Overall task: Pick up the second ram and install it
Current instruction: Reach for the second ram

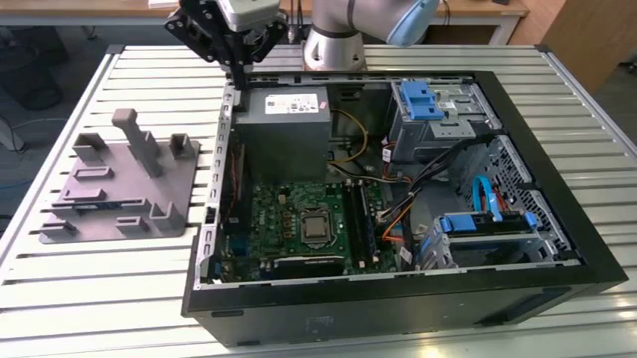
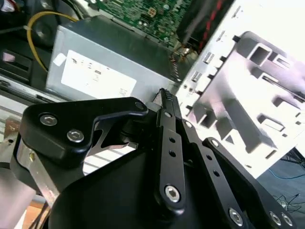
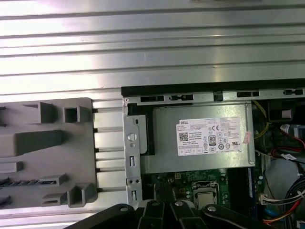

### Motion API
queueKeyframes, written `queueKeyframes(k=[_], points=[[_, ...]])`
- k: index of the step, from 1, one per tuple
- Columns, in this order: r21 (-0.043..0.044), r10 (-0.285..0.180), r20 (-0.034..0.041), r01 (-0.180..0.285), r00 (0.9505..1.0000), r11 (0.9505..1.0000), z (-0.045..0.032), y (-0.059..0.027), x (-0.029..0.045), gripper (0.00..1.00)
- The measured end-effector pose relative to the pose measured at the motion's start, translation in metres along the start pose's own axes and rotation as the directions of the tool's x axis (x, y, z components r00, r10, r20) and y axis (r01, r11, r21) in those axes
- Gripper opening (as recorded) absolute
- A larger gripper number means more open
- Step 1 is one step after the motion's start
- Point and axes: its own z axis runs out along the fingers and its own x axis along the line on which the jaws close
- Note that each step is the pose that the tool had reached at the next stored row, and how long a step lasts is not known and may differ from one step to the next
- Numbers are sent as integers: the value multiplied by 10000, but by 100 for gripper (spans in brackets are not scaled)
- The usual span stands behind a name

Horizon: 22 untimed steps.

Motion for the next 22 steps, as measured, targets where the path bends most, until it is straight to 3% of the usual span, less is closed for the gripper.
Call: queueKeyframes(k=[11, 22], points=[[-1, 2, 7, -2, 10000, 10000, -6, -37, 491, 10], [-3, 2, 13, -2, 10000, 10000, -13, -68, 904, 10]])
